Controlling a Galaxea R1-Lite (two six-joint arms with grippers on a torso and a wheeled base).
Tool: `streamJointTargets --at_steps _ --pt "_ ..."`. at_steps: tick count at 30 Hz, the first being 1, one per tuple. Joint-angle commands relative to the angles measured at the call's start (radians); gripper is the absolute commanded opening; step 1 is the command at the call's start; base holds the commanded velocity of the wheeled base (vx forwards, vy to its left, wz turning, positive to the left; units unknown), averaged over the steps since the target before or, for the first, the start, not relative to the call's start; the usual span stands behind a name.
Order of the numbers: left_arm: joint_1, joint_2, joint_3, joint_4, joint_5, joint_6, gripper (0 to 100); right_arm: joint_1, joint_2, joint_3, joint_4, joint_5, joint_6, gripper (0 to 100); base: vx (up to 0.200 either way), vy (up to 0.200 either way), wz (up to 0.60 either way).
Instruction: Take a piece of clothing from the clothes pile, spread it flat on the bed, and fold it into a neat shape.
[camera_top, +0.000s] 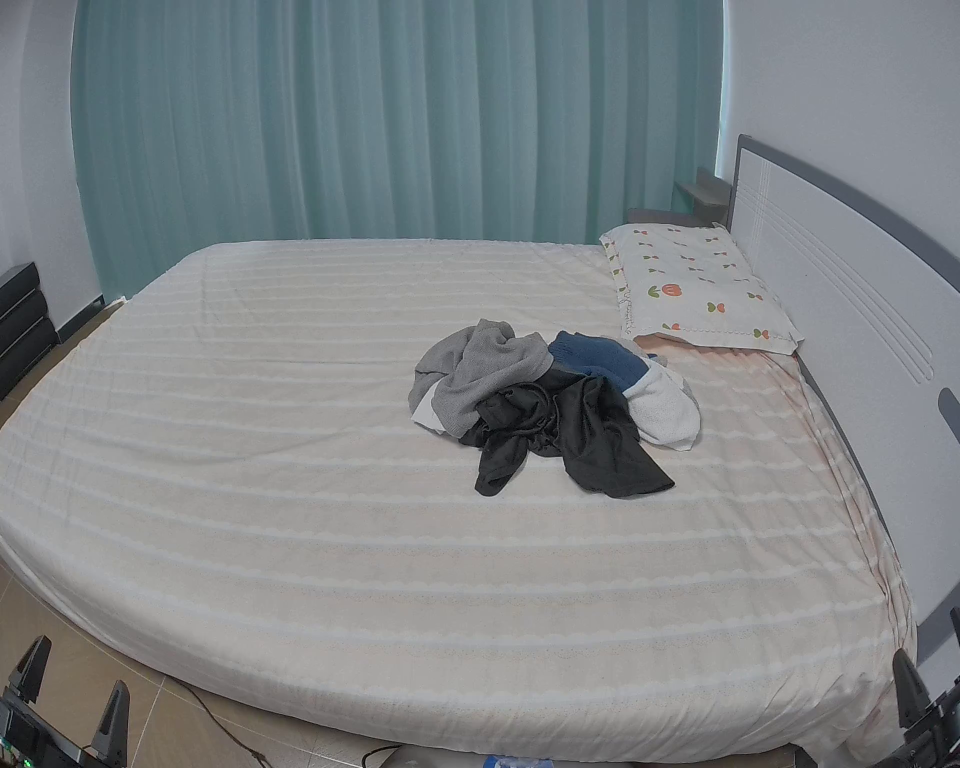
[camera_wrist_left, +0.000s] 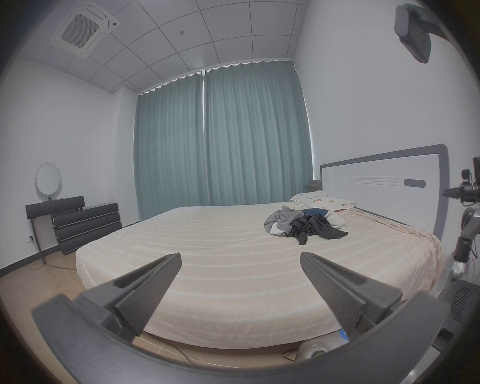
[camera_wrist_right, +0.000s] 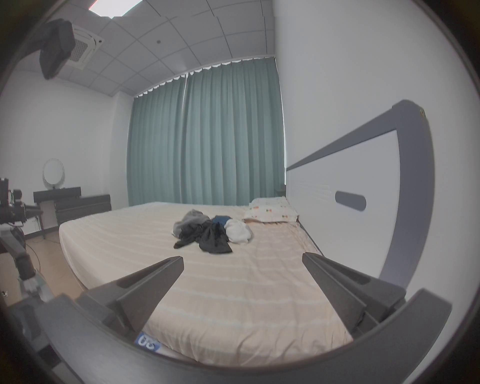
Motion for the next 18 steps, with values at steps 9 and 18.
streamJointTargets --at_steps 9,18 --pt "-0.001 -0.018 0.015 0.000 -0.004 -0.015 100 0.122 0.901 -0.202 -0.193 0.058 0.154 100 0.000 0.000 0.00" --pt "0.000 -0.018 0.015 0.000 -0.002 -0.033 100 0.214 1.595 -0.346 -0.613 0.018 0.336 100 0.000 0.000 0.00"
